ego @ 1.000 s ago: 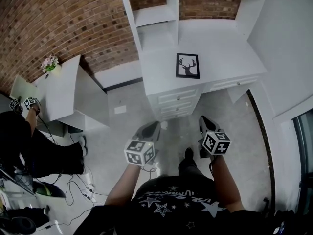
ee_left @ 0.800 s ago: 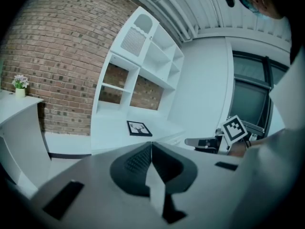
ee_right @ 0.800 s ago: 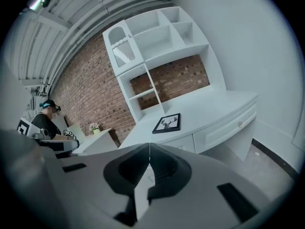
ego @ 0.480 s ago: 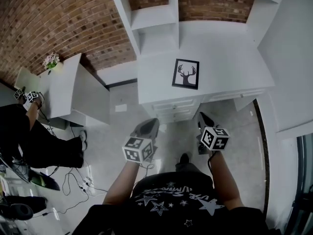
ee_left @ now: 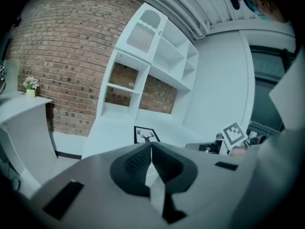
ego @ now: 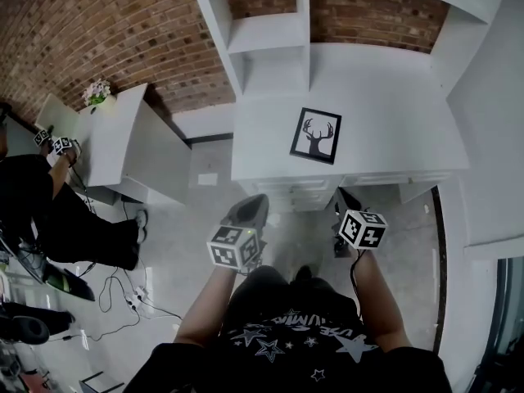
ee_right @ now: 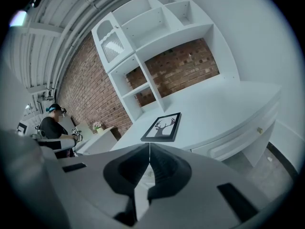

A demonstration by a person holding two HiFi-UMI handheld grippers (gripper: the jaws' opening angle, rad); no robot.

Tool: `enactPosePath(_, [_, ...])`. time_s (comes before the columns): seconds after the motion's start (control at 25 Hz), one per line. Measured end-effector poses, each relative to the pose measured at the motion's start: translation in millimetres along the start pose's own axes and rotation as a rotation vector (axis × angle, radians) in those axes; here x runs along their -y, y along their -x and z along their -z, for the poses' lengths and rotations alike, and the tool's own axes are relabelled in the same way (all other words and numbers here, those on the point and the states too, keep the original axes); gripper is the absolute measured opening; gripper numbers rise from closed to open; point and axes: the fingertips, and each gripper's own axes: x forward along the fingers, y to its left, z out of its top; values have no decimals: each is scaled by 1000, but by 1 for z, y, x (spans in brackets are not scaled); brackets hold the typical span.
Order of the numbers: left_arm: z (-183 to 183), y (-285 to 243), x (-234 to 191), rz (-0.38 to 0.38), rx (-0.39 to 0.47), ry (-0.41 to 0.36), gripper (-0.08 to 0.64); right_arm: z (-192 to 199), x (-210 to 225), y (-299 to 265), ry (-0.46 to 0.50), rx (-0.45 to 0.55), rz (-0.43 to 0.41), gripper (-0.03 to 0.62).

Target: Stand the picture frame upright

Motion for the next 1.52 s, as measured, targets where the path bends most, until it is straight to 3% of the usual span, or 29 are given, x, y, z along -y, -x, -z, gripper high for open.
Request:
enactPosePath(0.36, [-2,-29,-12,20,-37,-3,18,-2,16,-27,-28,-36,57,15])
enactPosePath(1.28, [-20,-164,-77,167,-191,-10,20,-22,69,-130,-112,-174,268,17])
enactPosePath(1.52, [-21,-176,-92,196,-212,-9,20,-22,72,-144,-119,-210,321,92])
